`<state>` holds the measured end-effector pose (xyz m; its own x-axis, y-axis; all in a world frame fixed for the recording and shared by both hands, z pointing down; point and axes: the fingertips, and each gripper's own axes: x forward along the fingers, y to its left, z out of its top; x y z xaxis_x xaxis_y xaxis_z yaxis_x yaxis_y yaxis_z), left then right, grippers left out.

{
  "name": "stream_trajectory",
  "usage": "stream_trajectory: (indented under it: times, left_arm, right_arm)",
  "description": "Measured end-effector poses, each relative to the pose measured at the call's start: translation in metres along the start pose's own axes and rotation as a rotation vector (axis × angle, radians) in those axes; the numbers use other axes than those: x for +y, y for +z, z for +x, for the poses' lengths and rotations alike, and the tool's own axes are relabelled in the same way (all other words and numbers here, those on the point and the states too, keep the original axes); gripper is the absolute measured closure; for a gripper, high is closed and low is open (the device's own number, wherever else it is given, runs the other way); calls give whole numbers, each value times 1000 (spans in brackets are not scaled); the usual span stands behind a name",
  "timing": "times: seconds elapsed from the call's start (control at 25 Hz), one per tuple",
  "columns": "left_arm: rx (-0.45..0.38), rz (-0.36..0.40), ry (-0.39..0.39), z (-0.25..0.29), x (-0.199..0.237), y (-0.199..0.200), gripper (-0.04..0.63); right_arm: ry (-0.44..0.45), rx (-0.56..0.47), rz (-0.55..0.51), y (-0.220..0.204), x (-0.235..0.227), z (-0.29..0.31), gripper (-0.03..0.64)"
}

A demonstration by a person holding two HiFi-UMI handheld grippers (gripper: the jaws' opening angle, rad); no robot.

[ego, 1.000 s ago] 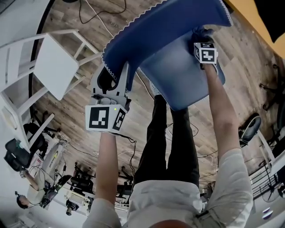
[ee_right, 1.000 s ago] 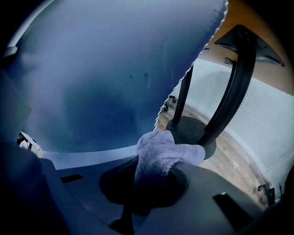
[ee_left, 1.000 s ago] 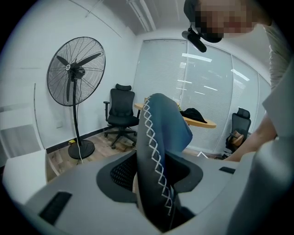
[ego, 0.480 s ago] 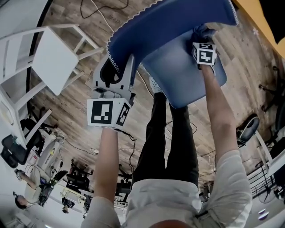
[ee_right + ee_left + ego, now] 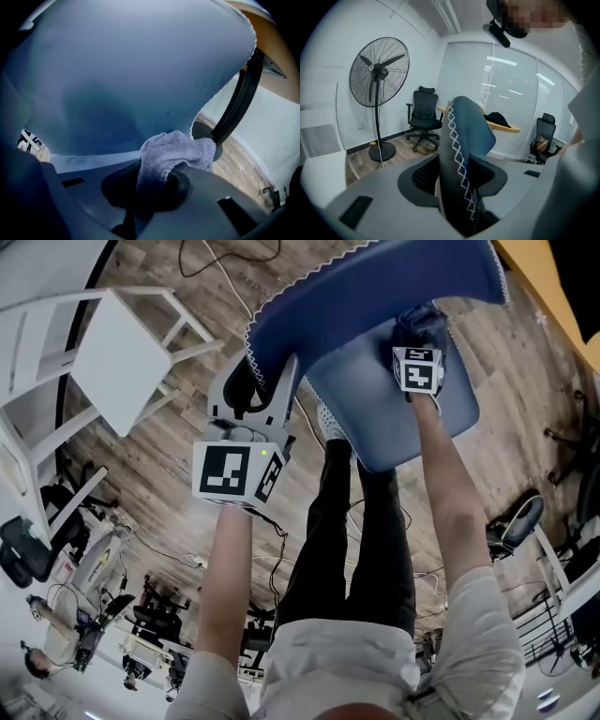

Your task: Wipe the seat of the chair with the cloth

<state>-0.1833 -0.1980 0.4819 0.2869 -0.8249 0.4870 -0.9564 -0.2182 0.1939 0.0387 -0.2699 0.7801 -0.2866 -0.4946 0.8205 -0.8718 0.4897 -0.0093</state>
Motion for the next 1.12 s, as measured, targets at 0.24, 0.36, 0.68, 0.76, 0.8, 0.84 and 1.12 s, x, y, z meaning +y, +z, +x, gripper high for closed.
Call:
stream_trajectory:
  times: [0.24,0.36,0.68,0.76,0.8,0.84,1.12]
  left_arm:
    - [-1,1,-3,0,0,1,407]
    - [-5,3,-6,0,2,2,407]
    - [-6,3,-13,0,-1,1,407]
    - [-8,2,-12,-1,0,1,407]
    - [-9,2,-12,-1,1,1,407]
    - [-11,3,-12,-1,2,1,407]
    - [-9,13,-9,-1,2,0,408]
  right_arm:
    - [17,4,20,-4,21,-4,572]
    - [40,-6,26,-3,38,-5,572]
    - [74,-8,45,-13,73,-13,572]
    - [77,-7,47,-12,77,-14,572]
    - [81,-6,46,-12,80,-14,572]
    - [86,-5,45,-12,82,-14,572]
    - [123,-2,34,-18,107,-17,572]
